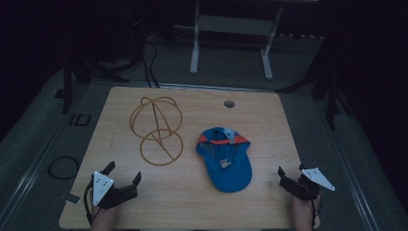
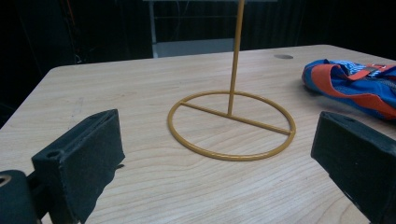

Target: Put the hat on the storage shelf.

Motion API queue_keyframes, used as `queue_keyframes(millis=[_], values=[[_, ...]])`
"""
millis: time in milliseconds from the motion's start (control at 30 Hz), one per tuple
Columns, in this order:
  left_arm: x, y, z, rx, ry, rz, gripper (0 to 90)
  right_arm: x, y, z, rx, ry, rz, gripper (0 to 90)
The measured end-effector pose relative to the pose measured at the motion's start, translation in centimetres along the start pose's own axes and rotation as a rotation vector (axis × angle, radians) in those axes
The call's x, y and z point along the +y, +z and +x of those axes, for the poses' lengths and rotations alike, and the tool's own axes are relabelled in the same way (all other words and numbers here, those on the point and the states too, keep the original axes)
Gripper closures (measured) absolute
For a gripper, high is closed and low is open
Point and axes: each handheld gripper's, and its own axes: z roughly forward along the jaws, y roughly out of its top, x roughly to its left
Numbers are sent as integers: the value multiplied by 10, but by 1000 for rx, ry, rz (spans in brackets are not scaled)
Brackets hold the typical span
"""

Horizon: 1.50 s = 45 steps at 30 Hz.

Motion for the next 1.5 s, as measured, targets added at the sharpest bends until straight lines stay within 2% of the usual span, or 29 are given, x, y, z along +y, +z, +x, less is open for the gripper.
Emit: queue_keyframes(millis=[300, 333, 467, 533, 633, 767, 900, 967, 1000, 1033, 1100, 1133, 1167, 1267, 1300, 1500], values=[[0, 1, -3, -12, 11, 6, 27, 1, 1, -2, -18, 3, 10, 143], [0, 1, -3, -16, 14, 9, 27, 2, 1, -4, 0, 6, 20, 142], [1, 1, -4, -19, 13, 9, 27, 7, 0, -4, 20, 4, 28, 140], [1, 1, -4, -19, 7, 5, 27, 14, -2, -4, 9, -2, 43, 137], [1, 1, -5, -18, 11, 1, 27, 20, -4, -5, 20, 11, 44, 136], [2, 0, -6, -23, -1, 4, 27, 36, -7, -4, 93, 43, 63, 139], [2, 0, -6, -33, -15, 0, 27, 46, -6, 0, 112, 5, 69, 138], [2, 1, -7, -51, -16, 15, 27, 56, -4, 4, 141, -22, 83, 138], [2, 2, -8, -55, -5, 28, 27, 56, -4, 4, 141, -22, 83, 138], [1, 2, -8, -70, 4, 30, 49, 63, -2, 6, 133, -46, 92, 137], [1, 3, -10, -94, -2, 36, 52, 66, -1, 8, 134, -58, 102, 138], [1, 4, -11, -108, -10, 47, 52, 69, 0, 9, 137, -60, 112, 138], [1, 4, -11, -114, -17, 51, 52, 75, 3, 10, 166, -47, 127, 138], [2, 4, -13, -128, -26, 69, 52, 82, 6, 14, 206, -44, 122, 137], [3, 4, -13, -133, -41, 83, 52, 84, 7, 16, 214, -44, 119, 137], [4, 5, -14, -149, -60, 122, 48, 94, 12, 27, 248, -56, 128, 135]])
